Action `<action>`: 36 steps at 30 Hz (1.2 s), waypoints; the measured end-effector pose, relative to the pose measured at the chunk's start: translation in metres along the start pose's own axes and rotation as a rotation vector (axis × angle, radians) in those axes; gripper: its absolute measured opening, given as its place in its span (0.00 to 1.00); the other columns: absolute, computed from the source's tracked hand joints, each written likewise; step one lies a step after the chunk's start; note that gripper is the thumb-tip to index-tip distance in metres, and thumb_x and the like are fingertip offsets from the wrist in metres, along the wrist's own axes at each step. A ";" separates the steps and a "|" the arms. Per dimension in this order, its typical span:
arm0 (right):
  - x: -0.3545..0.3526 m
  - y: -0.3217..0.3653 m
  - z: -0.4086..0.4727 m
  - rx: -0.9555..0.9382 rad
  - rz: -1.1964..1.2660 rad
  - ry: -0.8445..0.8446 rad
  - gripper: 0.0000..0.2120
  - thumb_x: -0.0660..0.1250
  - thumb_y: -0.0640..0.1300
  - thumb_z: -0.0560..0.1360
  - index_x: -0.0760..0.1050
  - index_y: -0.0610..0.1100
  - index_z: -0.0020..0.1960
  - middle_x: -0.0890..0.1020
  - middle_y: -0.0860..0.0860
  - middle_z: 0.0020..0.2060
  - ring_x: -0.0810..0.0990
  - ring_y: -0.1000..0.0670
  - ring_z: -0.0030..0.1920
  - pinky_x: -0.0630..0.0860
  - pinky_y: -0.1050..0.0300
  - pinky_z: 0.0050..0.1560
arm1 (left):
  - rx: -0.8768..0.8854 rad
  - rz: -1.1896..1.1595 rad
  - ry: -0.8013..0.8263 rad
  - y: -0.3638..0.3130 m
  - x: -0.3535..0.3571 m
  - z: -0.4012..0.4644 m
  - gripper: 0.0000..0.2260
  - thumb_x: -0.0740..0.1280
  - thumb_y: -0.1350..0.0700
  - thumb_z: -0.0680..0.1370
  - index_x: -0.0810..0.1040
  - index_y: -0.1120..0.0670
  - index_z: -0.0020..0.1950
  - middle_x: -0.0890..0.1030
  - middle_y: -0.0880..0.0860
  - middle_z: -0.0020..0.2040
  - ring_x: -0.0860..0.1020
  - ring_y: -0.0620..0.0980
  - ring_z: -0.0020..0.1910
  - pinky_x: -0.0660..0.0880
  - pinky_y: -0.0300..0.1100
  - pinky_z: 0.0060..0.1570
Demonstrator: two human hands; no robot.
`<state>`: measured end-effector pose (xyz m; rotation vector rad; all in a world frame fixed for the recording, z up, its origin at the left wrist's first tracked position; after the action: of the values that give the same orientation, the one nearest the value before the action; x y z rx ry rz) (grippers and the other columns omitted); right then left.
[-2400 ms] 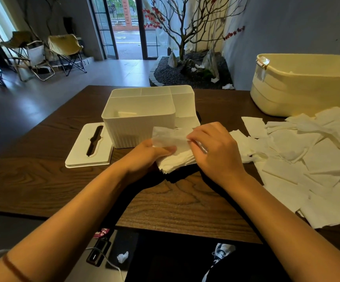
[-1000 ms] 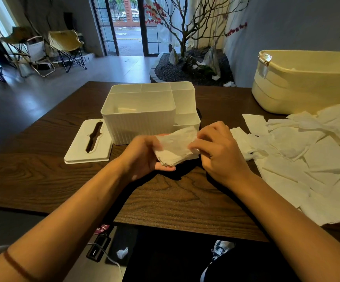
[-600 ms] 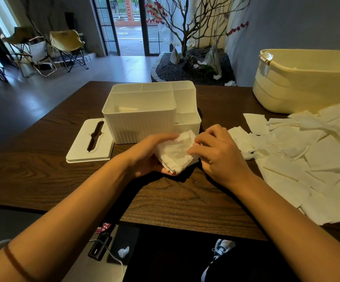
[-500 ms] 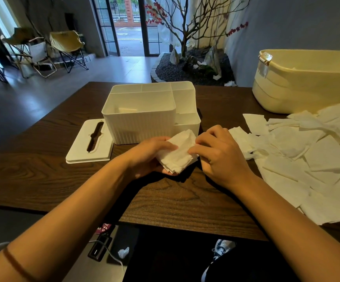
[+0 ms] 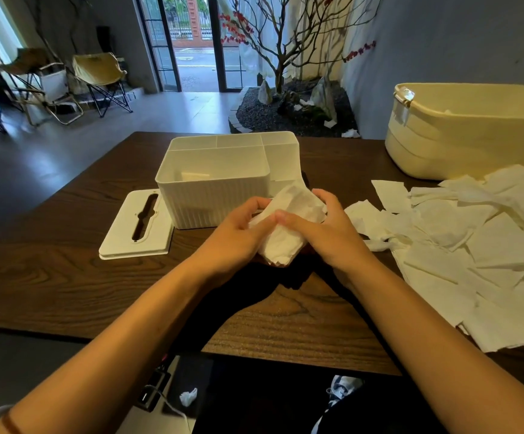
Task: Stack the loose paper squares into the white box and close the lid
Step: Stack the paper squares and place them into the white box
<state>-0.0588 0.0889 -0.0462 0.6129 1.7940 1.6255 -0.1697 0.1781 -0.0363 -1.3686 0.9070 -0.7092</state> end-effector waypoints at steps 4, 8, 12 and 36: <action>-0.002 0.007 0.006 -0.059 0.205 -0.068 0.23 0.77 0.45 0.71 0.74 0.48 0.63 0.82 0.51 0.55 0.83 0.52 0.53 0.81 0.58 0.49 | 0.043 -0.050 0.000 -0.005 0.000 -0.006 0.12 0.67 0.55 0.81 0.76 0.52 0.65 0.85 0.48 0.51 0.84 0.47 0.50 0.80 0.37 0.47; 0.001 0.008 0.013 -0.026 0.396 -0.053 0.16 0.75 0.40 0.73 0.77 0.47 0.58 0.83 0.47 0.53 0.84 0.48 0.53 0.82 0.54 0.51 | 0.040 -0.001 -0.015 -0.007 -0.015 -0.007 0.14 0.71 0.56 0.78 0.78 0.51 0.63 0.85 0.47 0.52 0.84 0.45 0.50 0.79 0.36 0.47; 0.020 0.014 0.016 0.050 0.471 0.091 0.12 0.71 0.38 0.76 0.80 0.40 0.59 0.86 0.43 0.52 0.85 0.47 0.52 0.82 0.54 0.53 | 0.031 0.021 -0.041 -0.010 -0.037 -0.008 0.09 0.72 0.56 0.77 0.81 0.51 0.58 0.86 0.48 0.47 0.84 0.46 0.45 0.78 0.37 0.43; 0.096 0.164 0.086 -0.338 0.136 0.472 0.19 0.62 0.21 0.73 0.80 0.43 0.40 0.84 0.48 0.36 0.83 0.47 0.42 0.82 0.52 0.45 | -0.109 -0.183 0.044 -0.071 -0.124 0.034 0.19 0.62 0.41 0.79 0.78 0.48 0.65 0.85 0.51 0.58 0.82 0.52 0.59 0.78 0.50 0.58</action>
<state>-0.0756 0.2373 0.0992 0.2076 1.7505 2.2487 -0.1963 0.2951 0.0489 -1.5514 0.8728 -0.8419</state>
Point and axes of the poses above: each hand's wrist, its own z-axis towards the middle knuckle, its own x-axis out of the palm, y = z × x, the point moved 10 cm from there along z, towards the middle knuckle
